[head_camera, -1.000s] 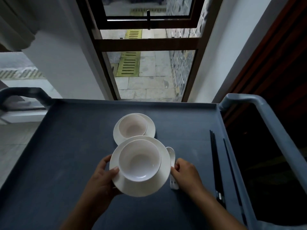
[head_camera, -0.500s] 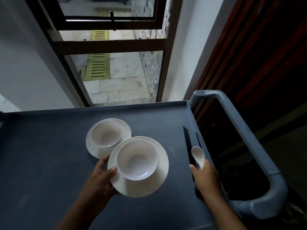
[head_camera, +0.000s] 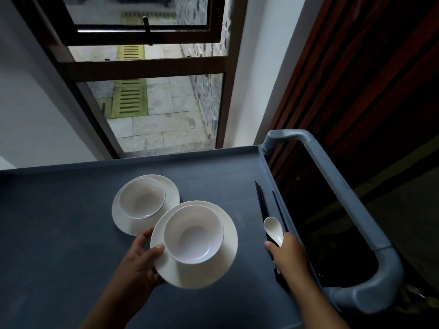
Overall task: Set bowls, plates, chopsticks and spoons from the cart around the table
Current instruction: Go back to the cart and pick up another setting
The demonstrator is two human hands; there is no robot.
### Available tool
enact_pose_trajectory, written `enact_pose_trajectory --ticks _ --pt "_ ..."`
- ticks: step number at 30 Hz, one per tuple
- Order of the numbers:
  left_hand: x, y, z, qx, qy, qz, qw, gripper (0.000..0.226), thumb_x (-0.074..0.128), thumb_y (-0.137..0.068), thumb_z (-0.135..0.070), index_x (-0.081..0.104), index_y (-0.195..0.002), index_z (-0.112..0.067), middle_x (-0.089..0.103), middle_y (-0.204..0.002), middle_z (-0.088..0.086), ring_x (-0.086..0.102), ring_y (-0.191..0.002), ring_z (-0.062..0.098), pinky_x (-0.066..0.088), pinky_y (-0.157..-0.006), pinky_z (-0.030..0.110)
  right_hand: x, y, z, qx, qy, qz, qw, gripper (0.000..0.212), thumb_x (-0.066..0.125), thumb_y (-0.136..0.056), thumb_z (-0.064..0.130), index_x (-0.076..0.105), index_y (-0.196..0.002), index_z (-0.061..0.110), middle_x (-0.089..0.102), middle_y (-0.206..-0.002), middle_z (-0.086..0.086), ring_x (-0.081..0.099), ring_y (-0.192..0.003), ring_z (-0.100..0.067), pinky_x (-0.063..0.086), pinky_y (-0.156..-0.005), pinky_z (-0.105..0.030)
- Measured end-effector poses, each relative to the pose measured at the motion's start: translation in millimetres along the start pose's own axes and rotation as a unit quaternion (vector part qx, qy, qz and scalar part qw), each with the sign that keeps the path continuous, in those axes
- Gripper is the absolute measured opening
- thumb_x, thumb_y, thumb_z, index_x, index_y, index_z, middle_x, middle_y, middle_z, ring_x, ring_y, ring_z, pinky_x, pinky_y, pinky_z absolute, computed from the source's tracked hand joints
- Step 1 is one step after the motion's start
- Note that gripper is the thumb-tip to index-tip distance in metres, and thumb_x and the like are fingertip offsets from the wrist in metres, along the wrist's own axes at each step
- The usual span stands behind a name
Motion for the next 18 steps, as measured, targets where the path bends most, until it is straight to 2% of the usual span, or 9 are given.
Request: enact_pose_trajectory --ticks 3,6,10,15,18 --pt "2 1 0 -0.002 -0.001 -0.003 1.0 0.048 0.06 -0.078 -0.009 0.062 -0.121 -0.031 0.073 -0.105 0.011 0.073 -0.072 0.025 0.059 -0.053 0.042 0 -8 -2 0.008 -0.008 0.031 0.999 0.032 0.079 -0.079 0.03 0.053 -0.072 0.015 0.061 -0.068 -0.001 0.056 -0.059 -0.016 0.036 -0.048 -0.025" --pt "2 2 3 -0.006 -0.001 -0.007 1.0 0.048 0.06 -0.079 -0.009 0.062 -0.121 -0.03 0.073 -0.107 0.012 0.073 -0.074 0.026 0.059 -0.053 0.043 0 -13 -1 0.001 -0.012 0.042 0.999 0.028 0.08 -0.078 0.028 0.057 -0.073 0.013 0.063 -0.07 -0.003 0.059 -0.065 -0.021 0.036 -0.05 -0.026" --pt "3 2 6 -0.006 -0.004 -0.012 1.0 0.047 0.062 -0.077 -0.011 0.064 -0.119 -0.033 0.074 -0.107 0.011 0.073 -0.075 0.026 0.06 -0.056 0.043 -5 -14 3 -0.029 -0.001 0.027 0.999 0.029 0.077 -0.082 0.024 0.054 -0.067 0.015 0.06 -0.066 -0.002 0.056 -0.059 -0.015 0.033 -0.046 -0.024" --pt "8 4 7 0.009 -0.003 -0.015 1.0 0.045 0.061 -0.077 -0.011 0.066 -0.115 -0.034 0.075 -0.106 0.008 0.074 -0.075 0.027 0.06 -0.052 0.041 -13 -20 5 -0.05 0.015 0.031 0.998 0.021 0.073 -0.085 0.021 0.063 -0.083 0.003 0.067 -0.08 -0.014 0.063 -0.074 -0.032 0.042 -0.059 -0.029" --pt "8 7 8 0.019 0.001 -0.019 1.0 0.045 0.061 -0.077 -0.01 0.066 -0.116 -0.033 0.075 -0.106 0.009 0.074 -0.076 0.028 0.059 -0.051 0.041 -8 -18 1 -0.053 0.018 0.043 0.998 0.02 0.072 -0.086 0.023 0.062 -0.08 0.007 0.066 -0.077 -0.011 0.062 -0.071 -0.03 0.038 -0.052 -0.027"
Point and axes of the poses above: each hand's wrist, its own y-axis away from the middle knuckle, its own x-axis out of the palm, z = x × y, the point moved 10 cm from there along -y, towards the middle knuckle
